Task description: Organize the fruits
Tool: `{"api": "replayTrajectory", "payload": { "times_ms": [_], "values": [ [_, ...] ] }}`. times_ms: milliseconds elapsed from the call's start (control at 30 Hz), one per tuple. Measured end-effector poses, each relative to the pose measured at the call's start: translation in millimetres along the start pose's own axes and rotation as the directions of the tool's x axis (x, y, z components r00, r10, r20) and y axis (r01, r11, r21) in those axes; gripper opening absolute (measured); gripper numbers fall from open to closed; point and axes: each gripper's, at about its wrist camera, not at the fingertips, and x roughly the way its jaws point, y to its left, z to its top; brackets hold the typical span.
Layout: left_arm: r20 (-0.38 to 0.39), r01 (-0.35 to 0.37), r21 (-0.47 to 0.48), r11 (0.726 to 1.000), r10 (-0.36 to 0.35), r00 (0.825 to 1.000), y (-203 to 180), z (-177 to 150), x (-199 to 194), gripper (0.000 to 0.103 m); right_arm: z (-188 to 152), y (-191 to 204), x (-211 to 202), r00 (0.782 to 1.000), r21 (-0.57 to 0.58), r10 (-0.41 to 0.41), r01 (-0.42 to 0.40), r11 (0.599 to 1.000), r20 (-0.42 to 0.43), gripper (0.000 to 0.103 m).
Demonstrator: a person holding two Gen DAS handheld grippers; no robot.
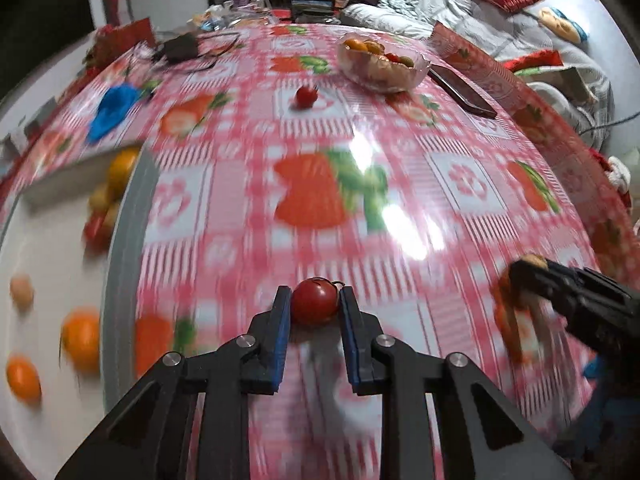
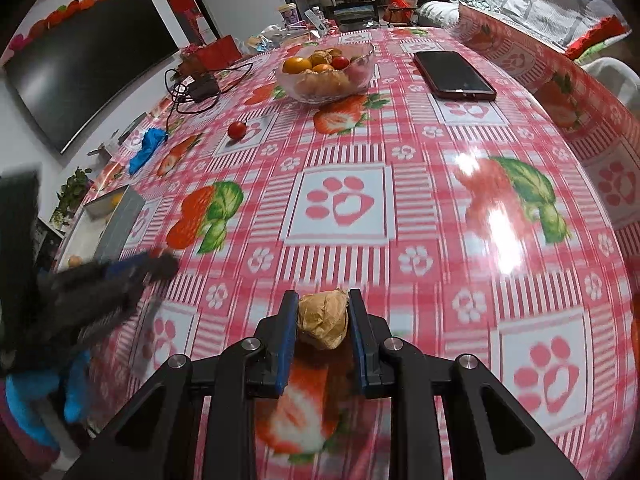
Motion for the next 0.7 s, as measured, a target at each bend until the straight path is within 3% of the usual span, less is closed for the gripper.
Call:
{"api": "replayTrajectory", "payload": {
  "times_ms": [300,700],
  "values": [
    [0.0,0.058,-0.093,0.994,-0.058,0.998,7.8,-47.3,-30.1,0.026,-38.9,11.5,-22.2,1.0,0.011,-0.003,0.003,1.0,-0.008,0.026],
    [0.011,0.052,-0.104,0.993,-0.051,0.999,9.5,-52.1,-33.2,0.026,-52.6,22.4,-25.5,1.0,-0.019,-0.015,0.014,1.0,-0.011,0.026]
  ]
}}
